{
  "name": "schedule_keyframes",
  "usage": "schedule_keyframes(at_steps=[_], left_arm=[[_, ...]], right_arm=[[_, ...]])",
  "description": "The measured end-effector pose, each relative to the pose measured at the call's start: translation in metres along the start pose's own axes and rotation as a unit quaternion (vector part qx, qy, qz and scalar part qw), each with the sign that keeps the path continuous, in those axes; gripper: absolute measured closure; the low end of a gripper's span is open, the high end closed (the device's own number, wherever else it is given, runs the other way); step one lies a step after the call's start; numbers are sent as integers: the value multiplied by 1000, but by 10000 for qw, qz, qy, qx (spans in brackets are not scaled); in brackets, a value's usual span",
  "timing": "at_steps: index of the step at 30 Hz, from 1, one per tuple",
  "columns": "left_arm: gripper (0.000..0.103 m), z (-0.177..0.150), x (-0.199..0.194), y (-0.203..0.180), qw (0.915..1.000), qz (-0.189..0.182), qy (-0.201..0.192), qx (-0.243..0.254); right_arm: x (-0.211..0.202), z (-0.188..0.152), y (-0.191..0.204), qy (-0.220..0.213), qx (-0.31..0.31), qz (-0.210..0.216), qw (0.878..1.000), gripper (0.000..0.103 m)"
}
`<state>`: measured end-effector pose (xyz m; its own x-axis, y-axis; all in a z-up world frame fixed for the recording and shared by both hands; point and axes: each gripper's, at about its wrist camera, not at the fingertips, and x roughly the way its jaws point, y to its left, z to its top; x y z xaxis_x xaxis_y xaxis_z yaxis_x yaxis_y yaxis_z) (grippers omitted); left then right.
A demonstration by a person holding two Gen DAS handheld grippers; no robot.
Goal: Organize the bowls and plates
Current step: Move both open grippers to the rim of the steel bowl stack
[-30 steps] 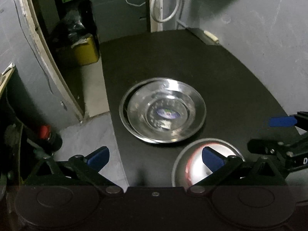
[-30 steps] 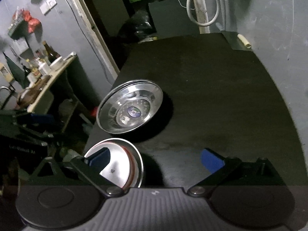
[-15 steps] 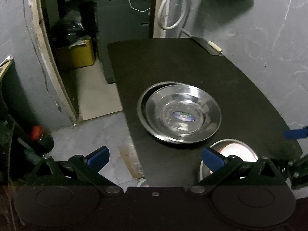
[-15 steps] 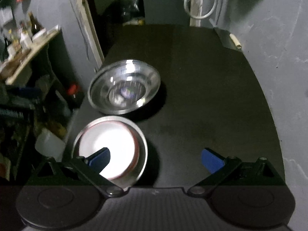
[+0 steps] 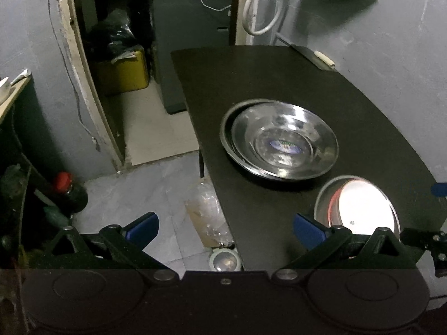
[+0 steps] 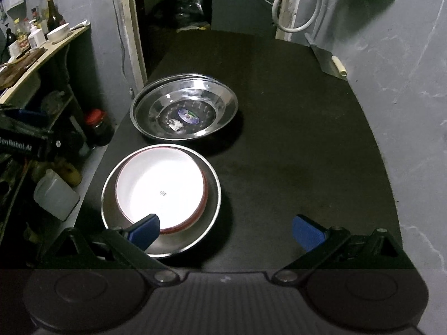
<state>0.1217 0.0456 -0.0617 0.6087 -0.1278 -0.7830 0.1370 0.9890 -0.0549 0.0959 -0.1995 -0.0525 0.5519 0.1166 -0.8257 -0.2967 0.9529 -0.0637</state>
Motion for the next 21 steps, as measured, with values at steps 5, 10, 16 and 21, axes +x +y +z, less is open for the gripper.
schedule_keyframes(at_steps=[5, 10, 16, 21], left_arm=[[1, -9, 2, -11, 9998, 68, 56, 171], [1, -10, 2, -11, 9996, 108, 26, 252], [1, -11, 7, -18, 9991, 16, 100, 423], [1, -8, 10, -26, 9979, -134, 66, 626]], right_arm=[[10, 3, 4, 123, -183, -83, 9997, 0], [12, 5, 6, 90, -262, -91, 9996, 0], [15, 3, 5, 152, -190, -139, 9996, 0], [15, 2, -2, 155, 3, -224, 9996, 0]])
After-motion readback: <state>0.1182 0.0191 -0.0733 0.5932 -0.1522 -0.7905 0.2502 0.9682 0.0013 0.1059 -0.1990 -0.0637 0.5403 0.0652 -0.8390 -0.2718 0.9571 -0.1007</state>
